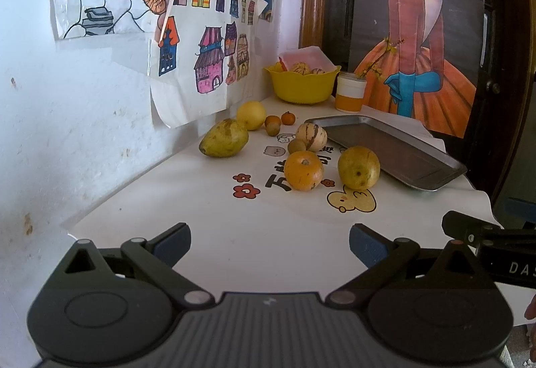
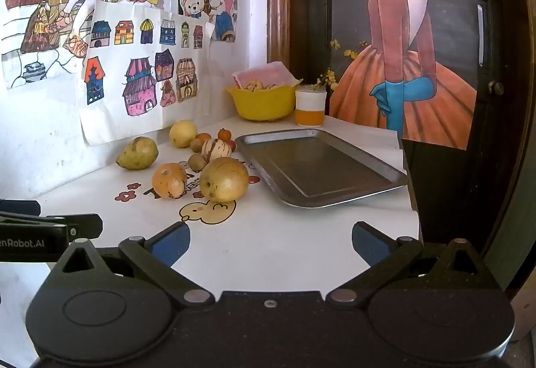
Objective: Organize fruits
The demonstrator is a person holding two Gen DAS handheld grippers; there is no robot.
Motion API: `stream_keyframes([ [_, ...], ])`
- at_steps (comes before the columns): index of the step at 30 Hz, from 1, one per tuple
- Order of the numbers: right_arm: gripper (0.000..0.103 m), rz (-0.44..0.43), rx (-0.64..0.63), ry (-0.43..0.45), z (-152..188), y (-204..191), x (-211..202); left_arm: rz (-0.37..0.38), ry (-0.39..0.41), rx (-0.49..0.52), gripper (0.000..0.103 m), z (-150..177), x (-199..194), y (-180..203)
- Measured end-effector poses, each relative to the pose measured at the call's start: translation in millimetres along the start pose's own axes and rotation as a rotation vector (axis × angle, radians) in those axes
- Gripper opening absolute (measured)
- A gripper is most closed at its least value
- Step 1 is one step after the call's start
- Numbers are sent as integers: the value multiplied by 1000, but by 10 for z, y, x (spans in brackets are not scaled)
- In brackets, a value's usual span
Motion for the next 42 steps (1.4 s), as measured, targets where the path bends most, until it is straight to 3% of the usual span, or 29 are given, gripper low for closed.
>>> stream_keyframes([
  [34,102,-24,1,-14,57,-52,20,-7,-25,5,102,28,2,-48],
  [38,102,-53,-13,-12,5,-31,55,-23,-70,32,102,65,106,-69],
  [42,102,-142,-112,29,-108,-34,142,-17,-62,48,102,-49,227,-94],
])
Point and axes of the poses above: each gripper's, at about its wrist camera, not at the fingertips, and x roughly the way its jaws point, y to its right, z to its underside, the point moved 4 cm from there along x, roughly the way its jaws point, and after that the axes turned 12 degrees about y, right-handed, at the moved point
